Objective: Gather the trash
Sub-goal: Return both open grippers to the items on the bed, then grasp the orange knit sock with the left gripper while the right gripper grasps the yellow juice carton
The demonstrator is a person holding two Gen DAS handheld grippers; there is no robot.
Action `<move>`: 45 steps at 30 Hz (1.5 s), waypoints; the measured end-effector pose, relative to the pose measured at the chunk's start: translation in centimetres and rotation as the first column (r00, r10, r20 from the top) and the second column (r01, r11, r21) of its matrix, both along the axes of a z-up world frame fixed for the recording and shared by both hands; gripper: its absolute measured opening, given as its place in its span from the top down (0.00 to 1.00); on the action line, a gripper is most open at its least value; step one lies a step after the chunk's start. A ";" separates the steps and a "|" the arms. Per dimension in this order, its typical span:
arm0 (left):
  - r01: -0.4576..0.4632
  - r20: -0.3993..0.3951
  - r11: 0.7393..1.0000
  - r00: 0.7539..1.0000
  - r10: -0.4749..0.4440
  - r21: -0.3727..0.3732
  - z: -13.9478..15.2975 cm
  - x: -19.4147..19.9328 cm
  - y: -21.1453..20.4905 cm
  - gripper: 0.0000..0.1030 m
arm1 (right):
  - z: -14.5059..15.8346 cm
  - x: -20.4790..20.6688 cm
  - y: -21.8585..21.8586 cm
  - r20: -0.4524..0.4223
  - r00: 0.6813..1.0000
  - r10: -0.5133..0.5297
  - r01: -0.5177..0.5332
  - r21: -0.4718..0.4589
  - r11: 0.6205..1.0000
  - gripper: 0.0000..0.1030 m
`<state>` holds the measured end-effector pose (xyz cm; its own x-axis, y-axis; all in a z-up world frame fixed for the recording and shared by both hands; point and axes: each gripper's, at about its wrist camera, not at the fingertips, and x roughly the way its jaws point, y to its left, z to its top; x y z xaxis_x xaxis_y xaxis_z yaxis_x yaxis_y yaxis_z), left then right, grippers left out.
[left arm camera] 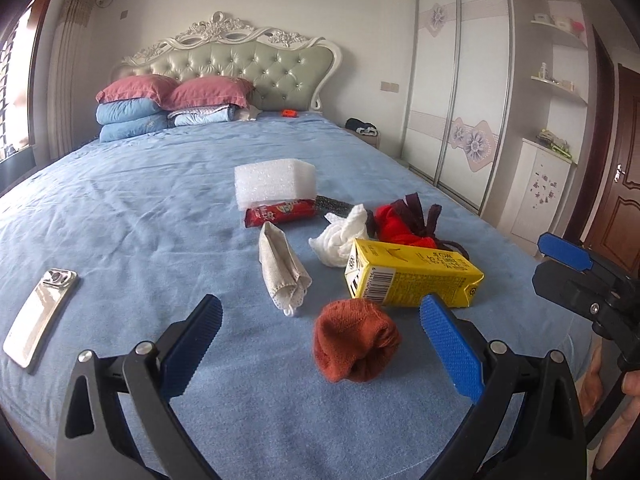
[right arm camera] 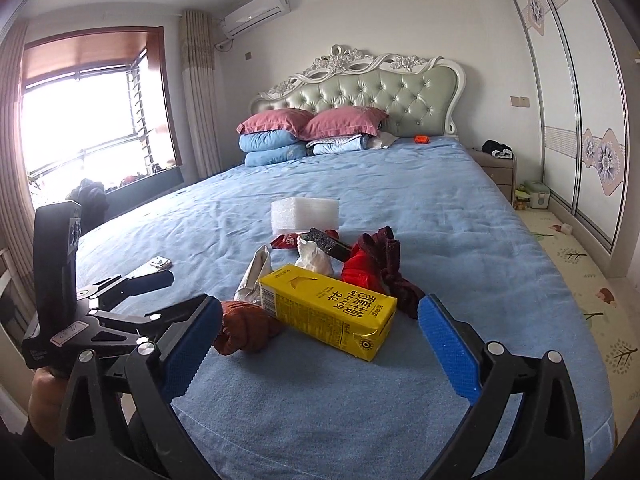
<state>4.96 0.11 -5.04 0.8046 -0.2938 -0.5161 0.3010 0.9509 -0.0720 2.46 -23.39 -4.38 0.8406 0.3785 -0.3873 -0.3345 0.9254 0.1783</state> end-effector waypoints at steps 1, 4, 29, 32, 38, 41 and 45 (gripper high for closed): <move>0.006 -0.006 1.000 1.000 -0.006 0.001 -0.3 0.1 -0.2 0.04 | -0.1 0.3 0.2 -0.002 1.000 0.000 0.000 -0.002 1.000 0.08; 0.020 -0.024 1.000 1.000 -0.020 0.004 -1.0 0.7 -0.8 0.04 | -0.2 0.5 0.1 -0.007 1.000 -0.003 0.003 -0.007 1.000 0.08; 0.048 -0.136 0.998 0.989 -0.054 -0.049 -2.7 1.8 -0.8 0.60 | -1.6 4.5 -0.5 -0.141 0.976 0.164 -0.175 -0.067 0.982 0.08; 0.039 -0.127 0.997 0.991 -0.047 -0.062 -2.3 1.6 -0.3 0.60 | -1.7 5.2 0.1 -0.158 0.969 0.191 -0.208 -0.104 0.973 0.08; 0.024 -0.116 0.996 0.993 -0.034 -0.085 -1.8 1.5 0.5 0.60 | -3.1 7.6 0.6 -0.235 0.944 0.232 -0.268 -0.137 0.954 0.08; 0.025 -0.119 0.995 0.992 -0.037 -0.102 -1.7 1.6 0.7 0.60 | -3.8 8.4 1.3 -0.268 0.934 0.235 -0.289 -0.184 0.939 0.08; 0.024 -0.120 0.994 0.992 -0.036 -0.102 -1.7 1.6 0.7 0.59 | -4.2 9.4 2.0 -0.289 0.931 0.221 -0.292 -0.230 0.928 0.10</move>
<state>6.58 0.82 -6.72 0.7277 -0.3719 -0.5763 0.3124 0.9277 -0.2044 11.90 -21.39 -8.61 0.5882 0.4220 -0.6898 -0.5431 0.8382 0.0497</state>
